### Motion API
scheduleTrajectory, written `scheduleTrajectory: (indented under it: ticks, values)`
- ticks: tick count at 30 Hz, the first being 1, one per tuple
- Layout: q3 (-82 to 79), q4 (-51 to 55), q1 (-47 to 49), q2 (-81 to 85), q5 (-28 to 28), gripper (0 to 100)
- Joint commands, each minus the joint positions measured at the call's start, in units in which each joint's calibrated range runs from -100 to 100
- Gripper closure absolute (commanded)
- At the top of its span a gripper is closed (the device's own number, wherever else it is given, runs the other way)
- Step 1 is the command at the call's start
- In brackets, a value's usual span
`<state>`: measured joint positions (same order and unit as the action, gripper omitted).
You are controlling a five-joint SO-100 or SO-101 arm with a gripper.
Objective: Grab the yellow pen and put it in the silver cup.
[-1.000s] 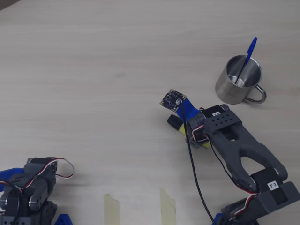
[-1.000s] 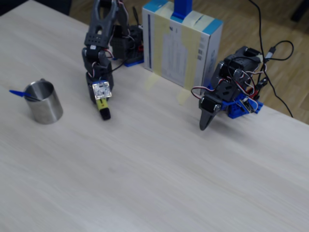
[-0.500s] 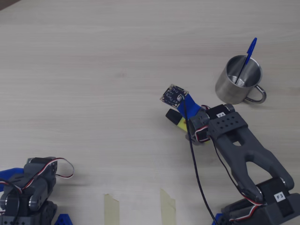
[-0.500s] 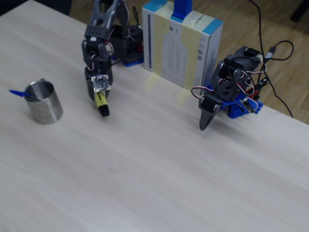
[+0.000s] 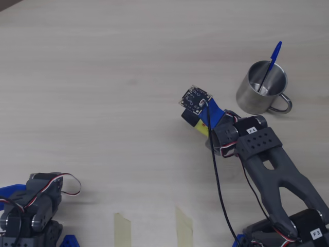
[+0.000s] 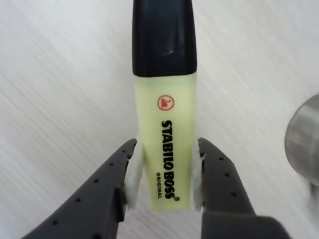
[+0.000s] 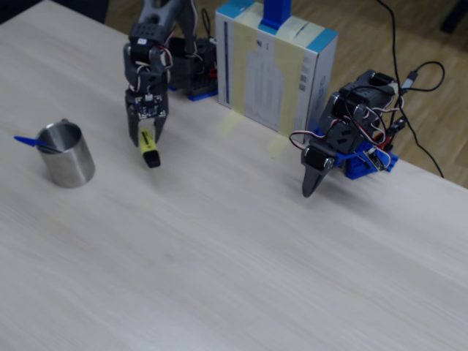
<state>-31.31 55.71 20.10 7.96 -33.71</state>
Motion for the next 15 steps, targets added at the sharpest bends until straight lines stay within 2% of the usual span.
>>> scheduleTrajectory:
  ticks: [1, 15]
  values:
    - [0.54, -0.41, -0.26, 5.04, -0.23, 90]
    - [0.54, -0.58, -1.61, 15.91, -0.23, 90]
